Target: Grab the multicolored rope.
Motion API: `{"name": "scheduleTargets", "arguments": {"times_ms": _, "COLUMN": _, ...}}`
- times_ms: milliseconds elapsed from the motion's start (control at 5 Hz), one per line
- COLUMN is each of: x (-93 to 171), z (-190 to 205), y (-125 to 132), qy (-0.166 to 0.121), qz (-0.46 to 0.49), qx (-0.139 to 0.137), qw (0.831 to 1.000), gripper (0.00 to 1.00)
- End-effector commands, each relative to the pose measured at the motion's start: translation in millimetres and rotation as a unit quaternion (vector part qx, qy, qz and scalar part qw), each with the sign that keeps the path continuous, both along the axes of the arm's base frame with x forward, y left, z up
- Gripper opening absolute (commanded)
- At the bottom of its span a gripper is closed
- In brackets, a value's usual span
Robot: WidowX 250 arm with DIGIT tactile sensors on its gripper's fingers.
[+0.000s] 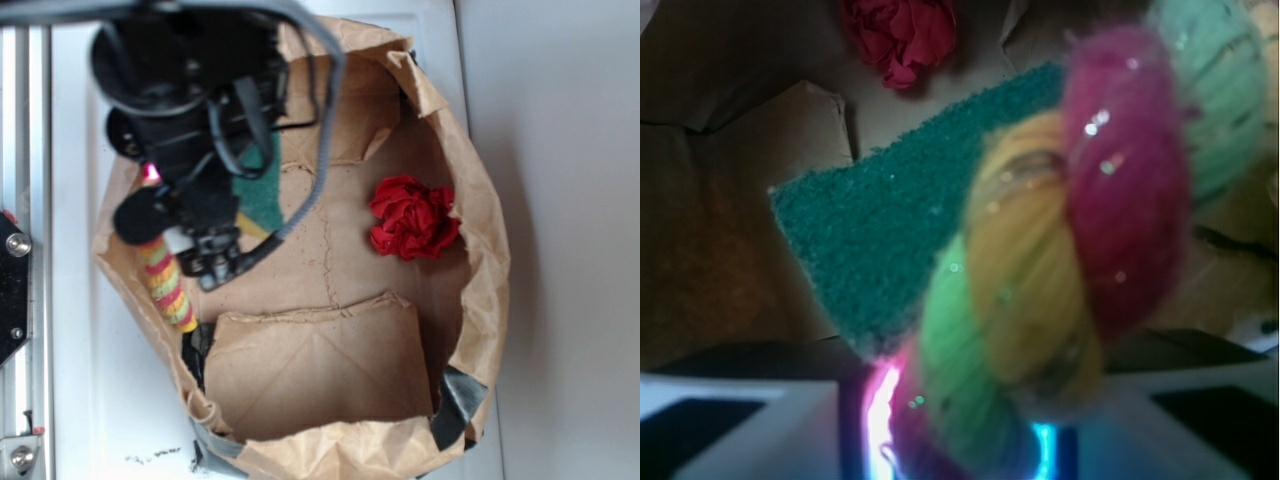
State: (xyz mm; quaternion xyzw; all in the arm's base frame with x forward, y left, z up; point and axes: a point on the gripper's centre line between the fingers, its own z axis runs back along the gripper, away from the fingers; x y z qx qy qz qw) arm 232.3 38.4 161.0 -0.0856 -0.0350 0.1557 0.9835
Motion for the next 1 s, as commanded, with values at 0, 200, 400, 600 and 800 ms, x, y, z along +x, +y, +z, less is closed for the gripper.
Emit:
{"name": "scheduleTargets", "arguments": {"times_ms": 0, "x": 21, "z": -6, "y": -2, "qy": -0.025, "qz": -0.061, "qx": -0.009, "qw": 0.998, "gripper": 0.00}}
{"name": "scheduleTargets", "arguments": {"times_ms": 200, "x": 33, "z": -16, "y": -12, "qy": -0.027, "qz": -0.083, "qx": 0.020, "qw": 0.996, "gripper": 0.00}}
{"name": "scheduleTargets", "arguments": {"times_ms": 400, "x": 40, "z": -13, "y": -27, "qy": -0.037, "qz": -0.092, "qx": 0.038, "qw": 0.994, "gripper": 0.00}}
{"name": "scheduleTargets", "arguments": {"times_ms": 600, "x": 32, "z": -12, "y": -44, "qy": -0.040, "qz": -0.095, "qx": 0.040, "qw": 0.994, "gripper": 0.00}}
{"name": "scheduleTargets", "arguments": {"times_ms": 800, "x": 31, "z": -15, "y": -43, "qy": -0.040, "qz": -0.091, "qx": 0.042, "qw": 0.994, "gripper": 0.00}}
